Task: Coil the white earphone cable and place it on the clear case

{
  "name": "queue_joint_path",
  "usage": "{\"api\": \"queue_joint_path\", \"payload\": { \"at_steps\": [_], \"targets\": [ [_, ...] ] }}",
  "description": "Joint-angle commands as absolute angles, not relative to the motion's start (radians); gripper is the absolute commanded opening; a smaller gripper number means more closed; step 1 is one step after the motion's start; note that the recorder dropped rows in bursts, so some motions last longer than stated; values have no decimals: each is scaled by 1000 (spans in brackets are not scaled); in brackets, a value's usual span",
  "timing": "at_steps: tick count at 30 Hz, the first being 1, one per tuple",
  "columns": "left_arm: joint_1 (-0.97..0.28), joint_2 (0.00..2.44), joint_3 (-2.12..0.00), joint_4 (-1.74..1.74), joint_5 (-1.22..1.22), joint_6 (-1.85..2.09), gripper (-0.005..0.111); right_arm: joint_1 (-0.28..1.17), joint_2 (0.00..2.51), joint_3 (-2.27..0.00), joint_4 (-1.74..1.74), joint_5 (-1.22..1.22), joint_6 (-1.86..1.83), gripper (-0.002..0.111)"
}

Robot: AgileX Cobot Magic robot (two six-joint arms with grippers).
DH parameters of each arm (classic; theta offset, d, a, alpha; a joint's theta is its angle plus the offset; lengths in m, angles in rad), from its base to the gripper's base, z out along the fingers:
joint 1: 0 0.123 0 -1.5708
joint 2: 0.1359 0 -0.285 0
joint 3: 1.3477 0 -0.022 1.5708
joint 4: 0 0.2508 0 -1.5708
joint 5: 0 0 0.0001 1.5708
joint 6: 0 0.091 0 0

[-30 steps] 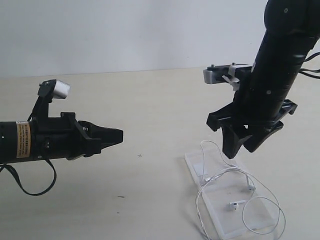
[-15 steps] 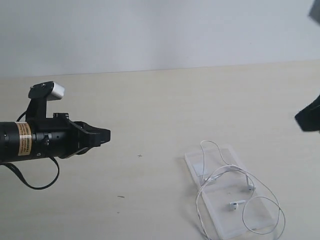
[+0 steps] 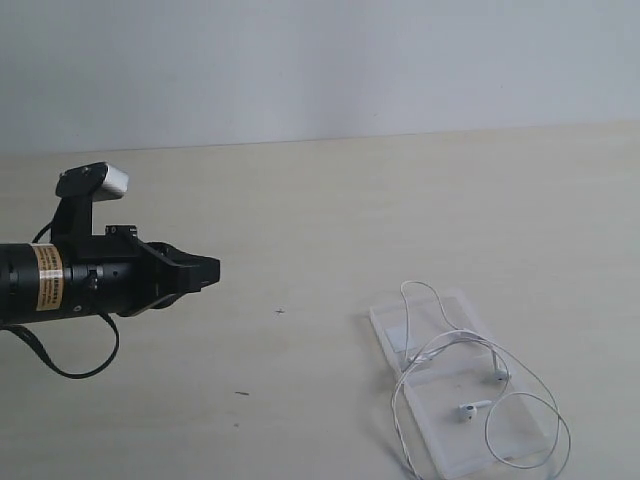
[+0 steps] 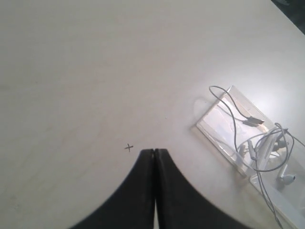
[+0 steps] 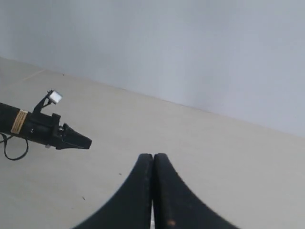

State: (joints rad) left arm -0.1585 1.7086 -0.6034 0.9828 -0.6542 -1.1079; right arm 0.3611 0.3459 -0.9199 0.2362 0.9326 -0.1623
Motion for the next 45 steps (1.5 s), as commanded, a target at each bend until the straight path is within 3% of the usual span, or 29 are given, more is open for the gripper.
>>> {"api": "queue_joint_path", "payload": {
  "at_steps": [1,4,11,15,24,30,36,45],
  "targets": [
    [-156,1698,-597,969,-653,-1102,0,356,266,-908,258,900,-129,0],
    [-156,1698,-597,969,-653,-1102,0,313,231,-800,265,746,-135,0],
    [-156,1698,-597,969,-653,-1102,0,138,94,-297,340,278,-143,0],
    [-156,1698,-597,969,-653,-1102,0,138,94,-157,335,222,-216,0],
    [-156,1698,-597,969,-653,-1102,0,138,0,-1,316,206,-268,0],
    [-156,1698,-597,969,-653,-1102,0,138,0,0,170,216,-231,0],
    [-156,1698,-597,969,-653,-1102,0,138,0,0,-71,245,88,0],
    [-156,1698,-597,969,-653,-1102,0,138,0,0,-18,250,20,0]
  ]
}}
